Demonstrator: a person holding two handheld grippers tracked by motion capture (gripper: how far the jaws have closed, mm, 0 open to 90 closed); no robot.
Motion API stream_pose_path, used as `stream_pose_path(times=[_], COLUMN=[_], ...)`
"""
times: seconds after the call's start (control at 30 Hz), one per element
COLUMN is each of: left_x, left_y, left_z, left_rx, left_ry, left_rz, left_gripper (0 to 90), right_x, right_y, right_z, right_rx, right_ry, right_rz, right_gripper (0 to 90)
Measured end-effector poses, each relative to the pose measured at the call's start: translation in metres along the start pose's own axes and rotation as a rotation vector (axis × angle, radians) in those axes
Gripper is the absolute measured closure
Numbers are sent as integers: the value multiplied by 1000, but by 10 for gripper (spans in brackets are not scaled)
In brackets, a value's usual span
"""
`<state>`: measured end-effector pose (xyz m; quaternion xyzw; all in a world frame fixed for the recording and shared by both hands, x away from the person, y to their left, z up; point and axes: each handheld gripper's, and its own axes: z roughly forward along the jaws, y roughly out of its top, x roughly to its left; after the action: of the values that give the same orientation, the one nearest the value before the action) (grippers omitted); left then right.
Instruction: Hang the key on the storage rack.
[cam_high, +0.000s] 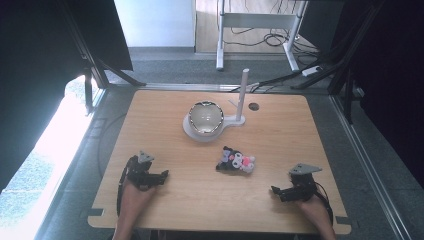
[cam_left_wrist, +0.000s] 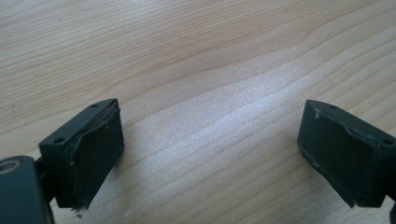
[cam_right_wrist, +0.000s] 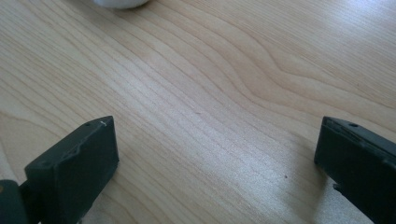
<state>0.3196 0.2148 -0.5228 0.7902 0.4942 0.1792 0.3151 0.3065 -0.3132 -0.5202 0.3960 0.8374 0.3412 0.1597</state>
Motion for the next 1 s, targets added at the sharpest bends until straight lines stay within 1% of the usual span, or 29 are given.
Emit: stream_pose_path(times=[0.37,0.57,0.73,0.8,0.83,0.87,0.93,1.0], left_x=[0,0,0,0,0,0,0,0], left_y=[0,0,0,0,0,0,0,0], left_z=[0,0,0,0,0,0,0,0], left_rx=[0,0,0,0,0,0,0,0], left_ry=[0,0,0,0,0,0,0,0], left_rz=[0,0,0,0,0,0,0,0], left_gripper=[70,70,70,70,70,70,70,70], right_x=[0,-1,-2,-2,-2,-2,-1,-1], right_y=[1,3,8,11,11,11,14,16], right_z=[0,-1,-5,-5,-5,-5,-4,-4], right_rx=[3,15,21,41,41,47,73,82], right_ry=[1,2,3,6,6,7,14,21], right_rz=[5,7,-14,-34,-34,-45,-67,-70], right_gripper=[0,0,0,0,0,0,0,0])
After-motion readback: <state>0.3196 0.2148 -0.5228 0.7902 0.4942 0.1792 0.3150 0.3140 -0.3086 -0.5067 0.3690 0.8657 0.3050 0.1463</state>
